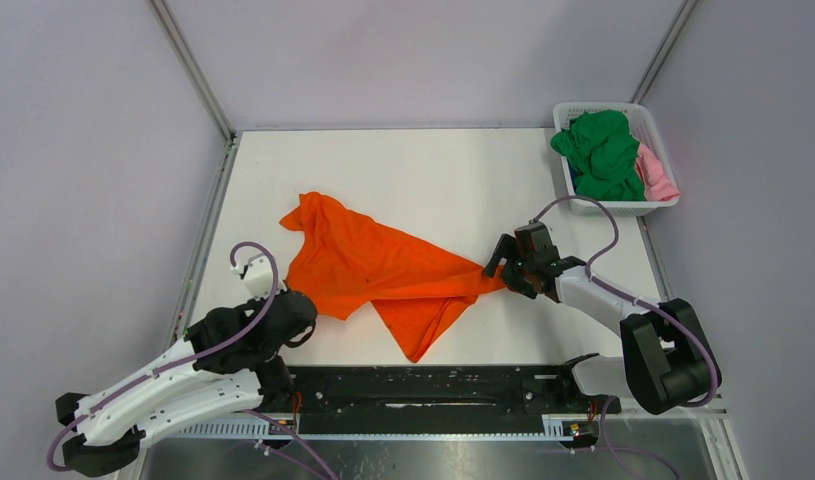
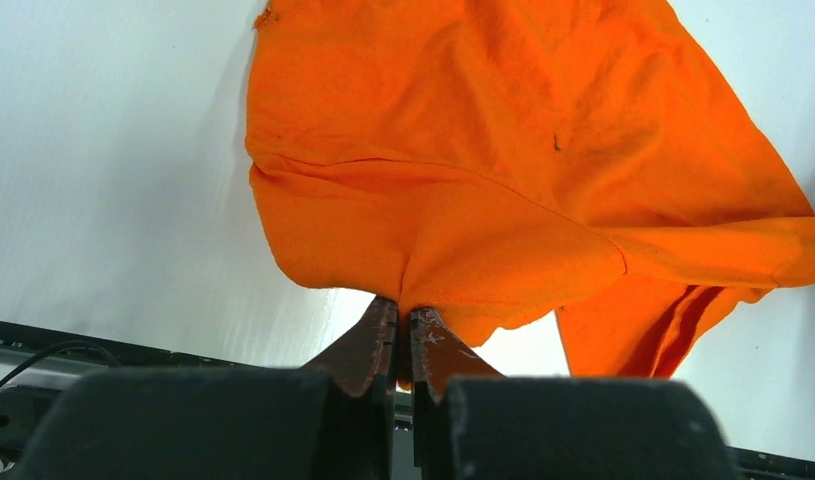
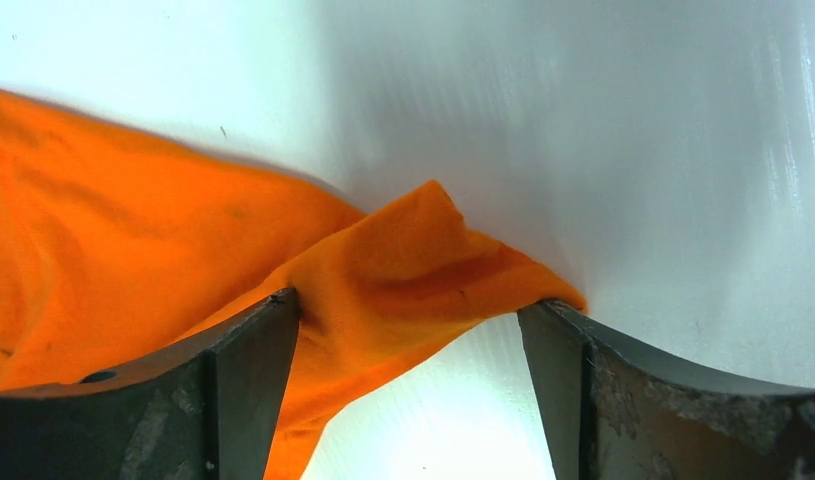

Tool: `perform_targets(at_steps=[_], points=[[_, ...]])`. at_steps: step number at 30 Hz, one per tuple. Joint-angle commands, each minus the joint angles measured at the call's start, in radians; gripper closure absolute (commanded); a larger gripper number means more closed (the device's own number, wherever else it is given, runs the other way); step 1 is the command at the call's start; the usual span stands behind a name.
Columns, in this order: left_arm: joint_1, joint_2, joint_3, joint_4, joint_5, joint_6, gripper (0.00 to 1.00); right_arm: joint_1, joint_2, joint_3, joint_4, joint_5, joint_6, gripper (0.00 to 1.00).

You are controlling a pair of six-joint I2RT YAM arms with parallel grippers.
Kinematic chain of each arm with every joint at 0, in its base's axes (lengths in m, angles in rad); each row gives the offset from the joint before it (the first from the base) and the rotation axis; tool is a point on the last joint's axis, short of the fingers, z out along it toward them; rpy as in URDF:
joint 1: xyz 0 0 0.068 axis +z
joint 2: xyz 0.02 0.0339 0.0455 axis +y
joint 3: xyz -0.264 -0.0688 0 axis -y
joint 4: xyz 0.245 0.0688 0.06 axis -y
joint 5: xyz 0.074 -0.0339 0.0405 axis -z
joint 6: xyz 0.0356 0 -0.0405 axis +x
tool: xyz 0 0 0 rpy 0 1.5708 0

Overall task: Fold and stack the t-shirts
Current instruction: Flatten out the tshirt

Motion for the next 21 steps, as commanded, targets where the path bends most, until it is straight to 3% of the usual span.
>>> perform_targets(at_steps=[1,5,14,18,21], points=[[0.004,-0.002,0.032,-0.012,-0.053,-0.030,1.00,-0.004,-0.021,-0.036,-0.014,0.071,0.077,0.12],[0.004,-0.003,0.022,-0.011,-0.062,-0.046,1.00,-0.004,-0.064,-0.086,0.004,0.126,0.110,0.15],[0.004,0.001,0.020,0.020,-0.078,-0.034,1.00,-0.004,-0.069,-0.129,0.074,0.135,0.101,0.43],[0.004,-0.009,0.023,0.022,-0.088,-0.040,1.00,-0.003,-0.040,-0.139,0.113,0.113,0.079,0.60],[0.004,-0.030,0.044,0.021,-0.107,-0.039,1.00,-0.004,-0.077,-0.147,0.151,0.113,0.059,0.83]])
